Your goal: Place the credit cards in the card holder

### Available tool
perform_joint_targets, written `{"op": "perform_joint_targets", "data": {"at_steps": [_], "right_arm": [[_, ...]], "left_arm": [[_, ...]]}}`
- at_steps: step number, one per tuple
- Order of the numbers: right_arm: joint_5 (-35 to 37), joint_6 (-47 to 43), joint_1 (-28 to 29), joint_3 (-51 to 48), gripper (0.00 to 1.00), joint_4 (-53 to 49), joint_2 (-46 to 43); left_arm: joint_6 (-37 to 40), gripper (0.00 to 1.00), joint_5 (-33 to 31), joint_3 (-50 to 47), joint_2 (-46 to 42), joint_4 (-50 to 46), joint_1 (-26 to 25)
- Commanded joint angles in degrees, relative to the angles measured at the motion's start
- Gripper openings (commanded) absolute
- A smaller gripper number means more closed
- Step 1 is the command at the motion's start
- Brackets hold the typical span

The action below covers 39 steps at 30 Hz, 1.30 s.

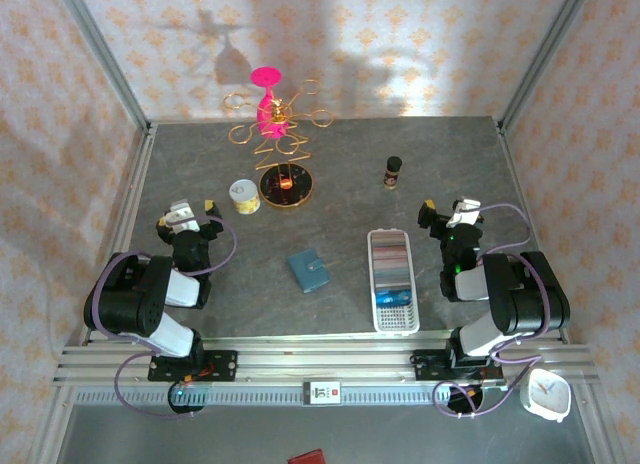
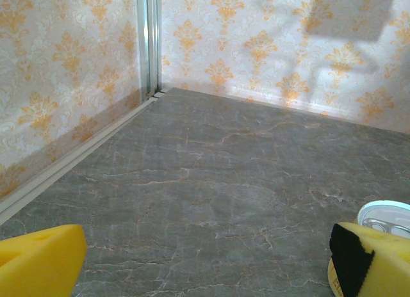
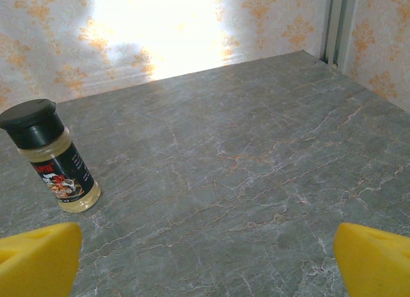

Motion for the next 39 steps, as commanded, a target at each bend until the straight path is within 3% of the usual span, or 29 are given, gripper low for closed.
{"op": "perform_joint_targets", "data": {"at_steps": [1, 11, 13, 16, 18, 21, 25, 28, 30, 35, 37, 39], "right_arm": [[0.6, -0.1, -0.4, 0.6, 1.0, 1.9, 0.1], [1.0, 0.0, -0.3, 0.7, 1.0, 1.7, -0.7], [2.1, 0.5, -0.3, 2.6, 1.0, -4.9, -4.2], [2.4, 2.1, -0.3, 6.4, 1.0, -18.5, -11.5], [1.2, 4.1, -0.3, 6.9, 1.0, -23.4, -16.4], [4.6, 13.7, -0.3, 11.7, 1.0, -36.9, -20.6], [11.8, 29.6, -0.5, 19.9, 1.0, -59.4, -21.8], [7.6, 29.9, -0.5, 22.6, 1.0, -65.5, -23.8], [5.8, 29.7, -0.5, 22.8, 1.0, -66.9, -27.0], [-5.3, 26.6, -0.5, 25.3, 0.98, -71.6, -34.0], [-9.9, 26.4, 0.4, 27.1, 0.97, -74.0, -35.5], [-9.9, 26.4, 3.5, 29.2, 0.97, -76.9, -36.5]], "left_arm": [[0.9, 0.99, 0.9, 0.9, 0.3, 2.4, -0.6], [0.8, 0.99, 1.6, 0.8, 0.2, 2.7, -0.5], [1.8, 0.99, 3.4, 0.6, -0.6, 2.5, -0.6], [1.6, 0.99, -0.9, 3.1, -9.8, -9.9, -1.9], [-3.3, 0.99, -4.5, 6.8, -18.9, -25.8, -2.3], [-12.6, 0.99, -4.9, 9.0, -31.1, -36.7, -2.3], [-25.3, 0.99, 3.2, 6.7, -45.9, -45.1, -1.7], [-33.0, 0.99, 10.0, -0.7, -55.2, -37.8, -1.1], [-35.0, 0.99, 12.7, 0.3, -58.3, -43.7, -0.9], [-38.6, 0.99, 18.2, 8.3, -56.4, -62.3, -1.0], [-39.5, 0.93, 23.0, 10.2, -54.2, -66.4, -1.1], [-41.0, 0.87, 28.0, 11.2, -52.0, -68.7, -1.7]]}}
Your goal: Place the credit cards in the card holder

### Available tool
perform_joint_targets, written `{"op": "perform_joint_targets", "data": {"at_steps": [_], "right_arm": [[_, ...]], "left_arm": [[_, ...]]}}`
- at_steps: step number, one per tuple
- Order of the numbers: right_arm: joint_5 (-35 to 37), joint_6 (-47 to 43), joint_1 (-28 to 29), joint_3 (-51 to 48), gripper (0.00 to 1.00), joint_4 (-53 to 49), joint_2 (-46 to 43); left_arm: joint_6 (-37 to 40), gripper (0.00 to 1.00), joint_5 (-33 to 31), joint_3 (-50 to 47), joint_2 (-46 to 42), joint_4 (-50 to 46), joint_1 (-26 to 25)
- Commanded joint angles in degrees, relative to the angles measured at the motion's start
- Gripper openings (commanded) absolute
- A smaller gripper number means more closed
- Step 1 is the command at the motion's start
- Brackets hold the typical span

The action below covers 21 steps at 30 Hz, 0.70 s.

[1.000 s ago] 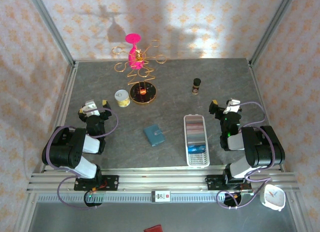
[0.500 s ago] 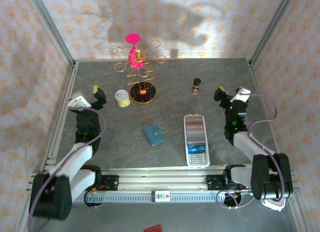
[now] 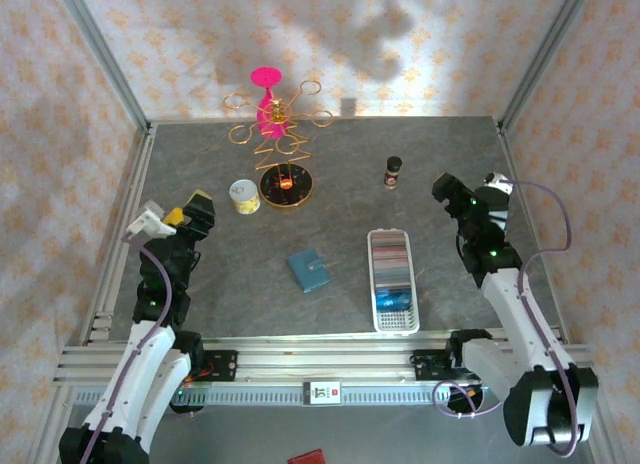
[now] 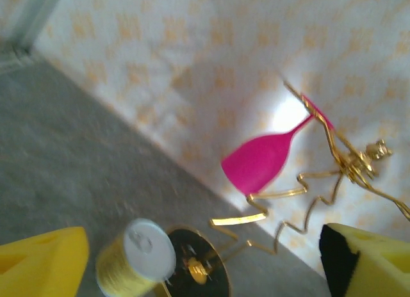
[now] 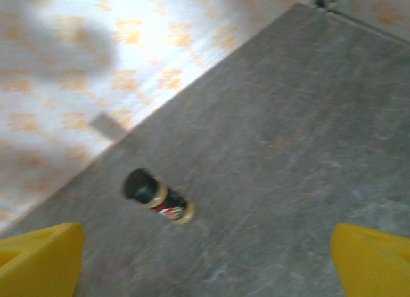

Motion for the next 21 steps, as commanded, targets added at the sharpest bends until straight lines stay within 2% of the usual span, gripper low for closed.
{"op": "perform_joint_targets", "data": {"at_steps": [1, 4, 7, 10, 12, 17, 19, 21], "right_arm": [[-4.5, -0.1, 5.5, 4.7, 0.96, -7.7, -1.8], [-4.3, 0.4, 13.7, 8.2, 0.9, -11.6, 0.2], [-2.0, 0.8, 24.0, 11.5, 0.81, -14.9, 5.5], [2.5, 0.7, 35.4, 14.3, 0.7, -16.4, 13.3], [6.0, 0.9, 41.3, 16.0, 0.59, -16.6, 19.5], [3.4, 1.8, 47.9, 17.7, 0.19, -10.9, 31.6], [2.7, 2.6, 48.6, 17.6, 0.09, -9.3, 34.7], [2.0, 3.3, 48.7, 17.5, 0.04, -8.3, 37.6]], "left_arm": [[-5.0, 0.86, 11.7, 3.2, 3.2, -11.2, -1.2], [-7.2, 0.82, 13.1, 4.7, 6.9, -16.2, -6.0], [-9.7, 0.82, 10.3, 4.6, 9.2, -19.4, -12.5], [-14.8, 0.81, 7.5, 0.2, 9.9, -14.8, -19.9], [-16.9, 0.77, 6.5, -2.9, 10.7, -10.3, -24.1], [-18.3, 0.76, 4.0, -4.3, 14.0, -9.5, -29.9], [-18.3, 0.74, 3.4, -4.2, 14.8, -10.9, -30.9], [-18.2, 0.73, 3.7, -4.5, 15.4, -10.9, -31.7]]}}
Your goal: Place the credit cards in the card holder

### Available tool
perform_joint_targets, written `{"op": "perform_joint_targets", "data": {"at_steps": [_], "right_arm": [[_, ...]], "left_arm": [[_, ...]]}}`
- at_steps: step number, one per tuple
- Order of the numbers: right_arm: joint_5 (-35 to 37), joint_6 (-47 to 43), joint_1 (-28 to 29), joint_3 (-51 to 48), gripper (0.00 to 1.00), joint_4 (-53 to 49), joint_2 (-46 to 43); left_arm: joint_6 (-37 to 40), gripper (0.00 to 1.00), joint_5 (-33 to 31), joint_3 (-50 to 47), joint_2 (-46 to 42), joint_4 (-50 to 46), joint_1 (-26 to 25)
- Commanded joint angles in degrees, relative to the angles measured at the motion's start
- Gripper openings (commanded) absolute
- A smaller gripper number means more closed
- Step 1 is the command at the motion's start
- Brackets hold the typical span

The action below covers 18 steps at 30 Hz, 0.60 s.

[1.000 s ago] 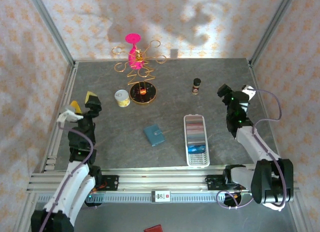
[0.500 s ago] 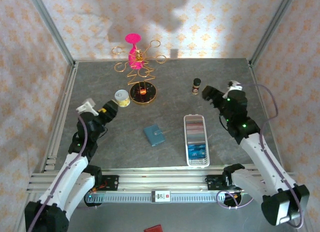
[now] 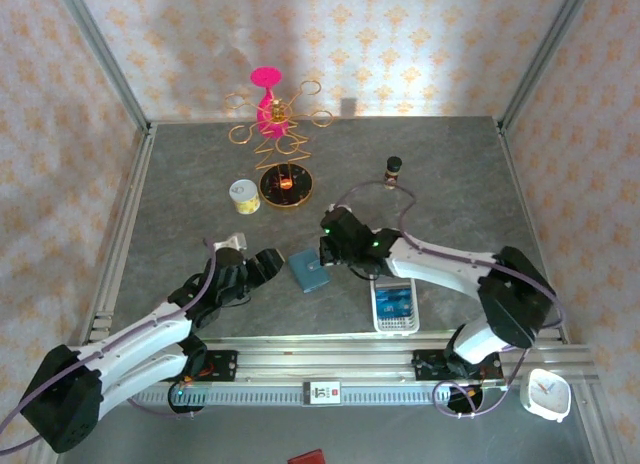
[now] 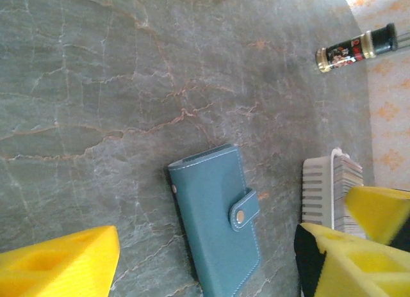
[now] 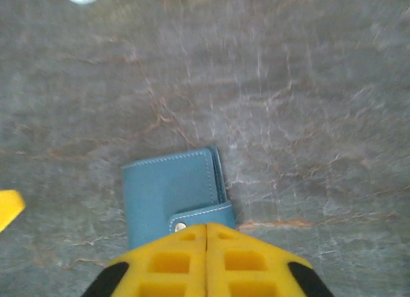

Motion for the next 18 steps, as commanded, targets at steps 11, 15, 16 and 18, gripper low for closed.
{"op": "perform_joint_targets", "data": {"at_steps": [11, 15, 16, 18], "right_arm": [[-0.9, 2.1, 0.9, 0.3, 0.0, 6.7, 8.9], [-0.8, 2.1, 1.0, 0.3, 0.0, 6.9, 10.9], [-0.6, 2.1, 1.0, 0.1, 0.0, 6.8, 11.3], [0.0, 2.3, 0.9, -0.2, 0.0, 6.5, 12.1]], "left_arm": [[-2.6, 0.62, -1.4, -0.9, 4.1, 4.1, -3.5], [-2.7, 0.63, -1.2, -0.3, 6.7, 5.7, -4.3], [-2.7, 0.63, -1.3, -0.1, 7.4, 6.0, -4.5], [-2.6, 0.63, -1.3, 0.2, 8.5, 6.8, -5.0]]}}
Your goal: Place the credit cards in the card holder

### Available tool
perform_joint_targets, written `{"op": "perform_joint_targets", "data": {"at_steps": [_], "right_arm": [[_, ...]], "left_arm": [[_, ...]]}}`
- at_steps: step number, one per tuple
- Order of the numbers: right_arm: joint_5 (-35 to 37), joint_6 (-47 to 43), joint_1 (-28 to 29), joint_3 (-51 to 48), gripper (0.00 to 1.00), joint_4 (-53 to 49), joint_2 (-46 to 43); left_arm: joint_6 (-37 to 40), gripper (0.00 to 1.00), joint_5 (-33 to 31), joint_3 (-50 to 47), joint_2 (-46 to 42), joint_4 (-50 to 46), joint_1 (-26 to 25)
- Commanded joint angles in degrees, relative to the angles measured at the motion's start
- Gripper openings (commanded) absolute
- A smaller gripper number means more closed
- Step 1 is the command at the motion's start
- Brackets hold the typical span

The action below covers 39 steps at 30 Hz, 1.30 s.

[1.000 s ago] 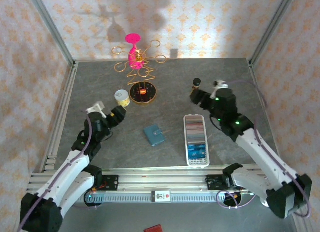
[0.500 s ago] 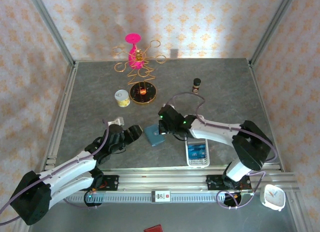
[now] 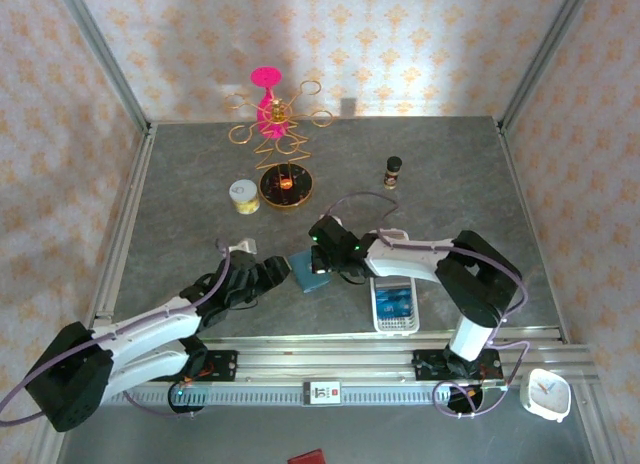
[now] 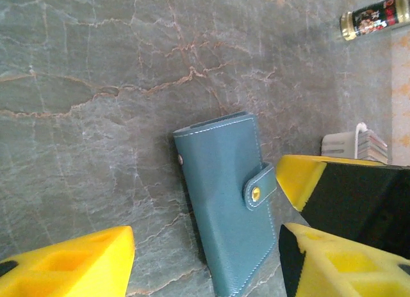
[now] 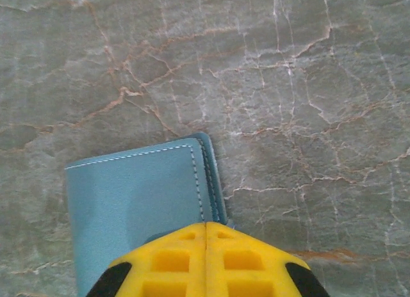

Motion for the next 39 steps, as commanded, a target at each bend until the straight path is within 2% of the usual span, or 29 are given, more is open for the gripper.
{"op": "perform_joint_targets", "data": {"at_steps": [1, 11, 18, 26, 28, 32, 39], "right_arm": [[1.9, 1.0, 0.3, -0.6, 0.0, 0.1, 1.6], [2.7, 2.5, 0.3, -5.1, 0.0, 1.8, 1.7], [3.1, 3.0, 0.3, -6.8, 0.0, 2.6, 0.6], [3.3, 3.3, 0.2, -7.8, 0.0, 3.5, -0.3], [3.3, 3.5, 0.3, -8.0, 0.0, 3.5, -0.9], [3.4, 3.5, 0.2, -8.5, 0.0, 4.1, -2.1], [3.0, 3.9, 0.2, -8.9, 0.0, 4.5, -2.8]], "left_arm": [[-0.2, 0.63, -1.1, 0.4, 1.8, 3.3, -1.0], [-1.0, 0.62, -0.7, 1.9, 9.1, 9.0, -3.8], [-3.2, 0.53, 1.4, 1.3, 14.5, 18.2, -4.1], [-4.8, 0.47, 4.1, -0.3, 19.6, 29.3, -4.2], [-4.6, 0.43, 4.1, -0.1, 20.3, 29.8, -4.2], [-3.8, 0.43, 3.1, 0.0, 20.5, 29.3, -4.2], [-2.4, 0.46, -2.6, 2.1, 20.3, 17.9, -4.2]]}}
